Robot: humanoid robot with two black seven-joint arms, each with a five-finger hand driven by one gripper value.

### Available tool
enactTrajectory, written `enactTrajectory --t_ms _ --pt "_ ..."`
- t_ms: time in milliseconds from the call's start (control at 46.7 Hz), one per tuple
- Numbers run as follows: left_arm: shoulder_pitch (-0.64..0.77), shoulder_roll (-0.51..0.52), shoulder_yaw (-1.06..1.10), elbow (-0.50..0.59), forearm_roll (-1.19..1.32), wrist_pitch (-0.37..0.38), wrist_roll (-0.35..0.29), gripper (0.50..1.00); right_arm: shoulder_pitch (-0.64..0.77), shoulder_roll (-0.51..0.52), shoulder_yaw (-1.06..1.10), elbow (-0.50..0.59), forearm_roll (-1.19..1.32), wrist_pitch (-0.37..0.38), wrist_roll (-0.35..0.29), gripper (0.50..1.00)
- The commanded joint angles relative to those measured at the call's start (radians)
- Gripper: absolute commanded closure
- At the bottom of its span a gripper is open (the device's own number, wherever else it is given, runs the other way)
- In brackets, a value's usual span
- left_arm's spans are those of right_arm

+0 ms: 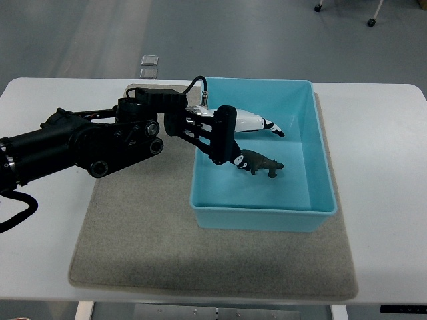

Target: Place brown hippo in blue box with left hand

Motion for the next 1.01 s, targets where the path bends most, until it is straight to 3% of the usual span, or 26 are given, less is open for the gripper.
enactTrajectory --t_ms 0,300,686,986 --pt "0.002 0.000 -0.005 -0.002 -0.011 0.005 -0.002 0.542 0.000 0.000 0.000 0.000 0.000 0.000 0.000 0.564" --pt "0.037 0.008 -0.209 -0.001 -0.250 0.106 0.000 0.508 0.000 0.000 0.000 0.000 0.000 0.000 0.000 0.564" --pt "0.152 0.025 -0.398 0.005 -0.683 0.405 -0.023 0.508 0.000 0.000 0.000 0.000 0.000 0.000 0.000 0.564" --pt "0.258 0.026 -0.622 0.033 -0.905 0.446 -0.023 0.508 0.000 0.000 0.000 0.000 0.000 0.000 0.000 0.564"
